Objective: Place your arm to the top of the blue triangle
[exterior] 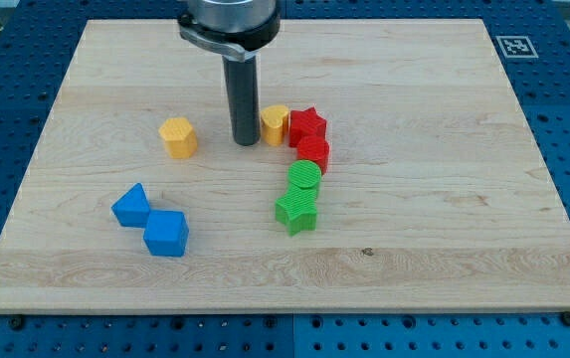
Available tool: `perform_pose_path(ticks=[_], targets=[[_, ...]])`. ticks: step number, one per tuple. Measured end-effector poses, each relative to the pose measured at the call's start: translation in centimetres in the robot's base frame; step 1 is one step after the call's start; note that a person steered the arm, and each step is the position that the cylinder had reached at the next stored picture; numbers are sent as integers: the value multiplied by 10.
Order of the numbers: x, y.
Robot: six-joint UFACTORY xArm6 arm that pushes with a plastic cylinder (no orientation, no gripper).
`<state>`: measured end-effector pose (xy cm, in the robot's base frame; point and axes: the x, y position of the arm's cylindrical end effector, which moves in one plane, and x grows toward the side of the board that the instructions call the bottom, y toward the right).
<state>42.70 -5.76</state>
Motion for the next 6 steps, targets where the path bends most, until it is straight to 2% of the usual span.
perform_pose_path(ticks=[2,3,4,5,6], targets=[[41,-11],[50,-54],[51,-109],[39,-136],[27,-114]])
